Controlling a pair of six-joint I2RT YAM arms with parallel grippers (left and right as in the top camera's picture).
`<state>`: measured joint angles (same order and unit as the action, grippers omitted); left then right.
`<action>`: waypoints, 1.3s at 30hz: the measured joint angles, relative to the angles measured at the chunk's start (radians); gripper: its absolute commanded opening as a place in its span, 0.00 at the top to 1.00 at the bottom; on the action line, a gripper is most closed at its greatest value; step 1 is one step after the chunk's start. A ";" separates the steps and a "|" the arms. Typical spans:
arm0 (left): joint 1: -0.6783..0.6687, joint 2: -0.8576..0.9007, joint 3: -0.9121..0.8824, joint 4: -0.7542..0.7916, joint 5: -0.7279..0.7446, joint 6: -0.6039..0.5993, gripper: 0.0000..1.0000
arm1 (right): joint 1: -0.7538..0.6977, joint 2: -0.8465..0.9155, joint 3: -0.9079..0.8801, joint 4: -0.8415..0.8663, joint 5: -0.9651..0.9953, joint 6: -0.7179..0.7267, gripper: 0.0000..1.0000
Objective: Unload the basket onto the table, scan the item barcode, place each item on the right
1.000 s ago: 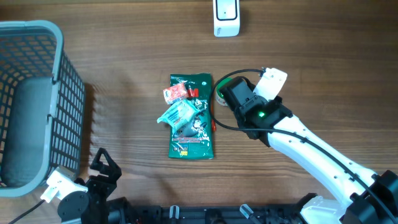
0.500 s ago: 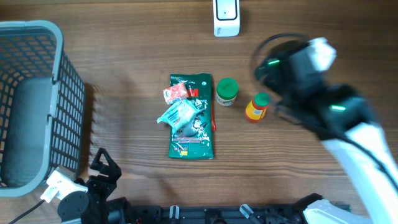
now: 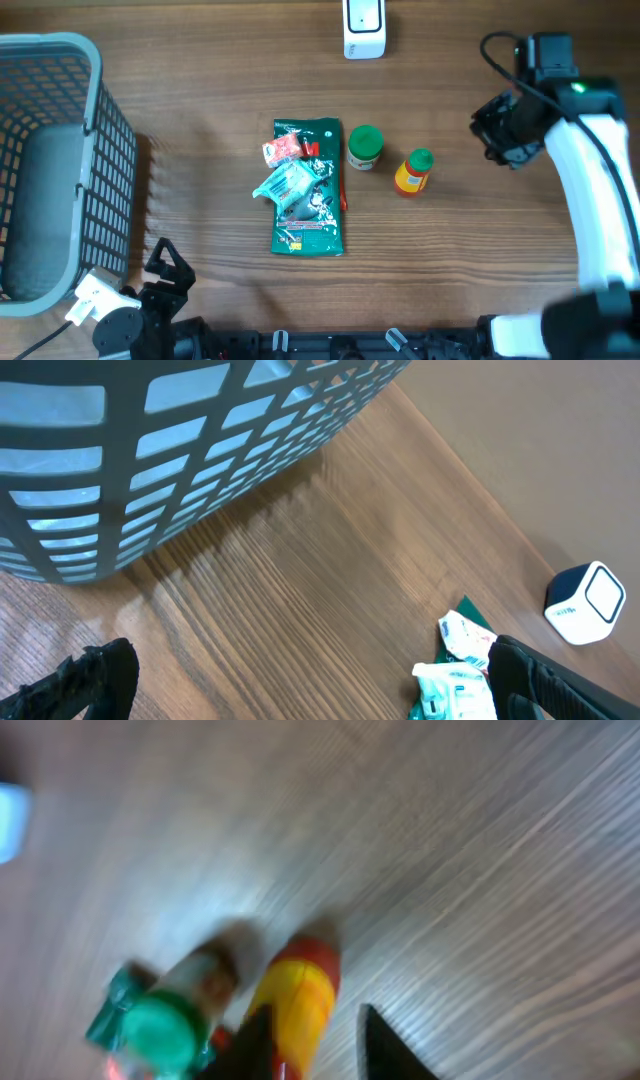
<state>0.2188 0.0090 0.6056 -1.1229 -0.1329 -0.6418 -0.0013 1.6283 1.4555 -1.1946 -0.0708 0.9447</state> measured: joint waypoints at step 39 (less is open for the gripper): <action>0.000 0.000 0.000 0.000 0.000 0.000 0.00 | 0.105 0.269 -0.045 -0.061 -0.603 -0.257 0.16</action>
<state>0.2188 0.0090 0.6056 -1.1229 -0.1329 -0.6418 0.1036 1.8977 1.4105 -1.2552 -0.6735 0.6880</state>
